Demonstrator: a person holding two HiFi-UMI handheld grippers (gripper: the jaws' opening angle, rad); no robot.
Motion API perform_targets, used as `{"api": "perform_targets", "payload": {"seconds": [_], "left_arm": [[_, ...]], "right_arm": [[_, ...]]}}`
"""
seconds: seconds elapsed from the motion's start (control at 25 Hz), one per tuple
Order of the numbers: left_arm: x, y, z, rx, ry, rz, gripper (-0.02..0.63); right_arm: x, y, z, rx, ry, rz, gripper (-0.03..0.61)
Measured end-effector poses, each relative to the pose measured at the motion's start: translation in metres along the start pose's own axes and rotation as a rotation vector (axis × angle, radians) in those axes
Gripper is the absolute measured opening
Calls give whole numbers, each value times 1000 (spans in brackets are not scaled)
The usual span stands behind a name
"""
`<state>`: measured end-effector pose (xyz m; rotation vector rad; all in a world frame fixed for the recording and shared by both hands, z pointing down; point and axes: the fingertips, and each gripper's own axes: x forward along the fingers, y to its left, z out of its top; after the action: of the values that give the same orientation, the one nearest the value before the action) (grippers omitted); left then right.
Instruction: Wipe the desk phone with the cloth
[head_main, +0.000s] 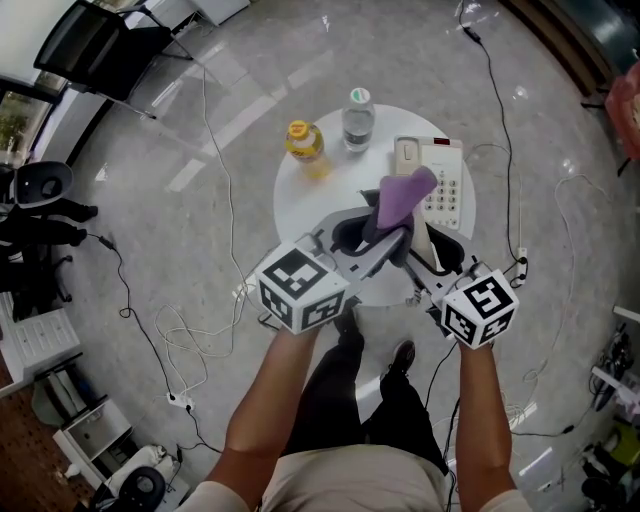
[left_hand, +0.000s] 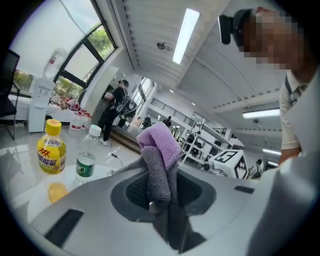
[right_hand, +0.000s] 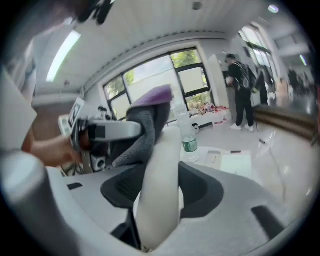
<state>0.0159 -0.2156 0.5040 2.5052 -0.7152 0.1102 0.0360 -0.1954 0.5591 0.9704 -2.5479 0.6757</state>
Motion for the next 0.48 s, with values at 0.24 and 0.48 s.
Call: {"api": "perform_targets", "payload": {"seconds": [0.24, 0.48], "left_arm": [[-22, 13, 32, -84, -196, 45, 91], [-18, 8, 25, -91, -201, 16, 91]], "right_arm": [[-11, 7, 27, 778, -327, 371, 207], [-8, 21, 28, 1057, -463, 539, 206]]}}
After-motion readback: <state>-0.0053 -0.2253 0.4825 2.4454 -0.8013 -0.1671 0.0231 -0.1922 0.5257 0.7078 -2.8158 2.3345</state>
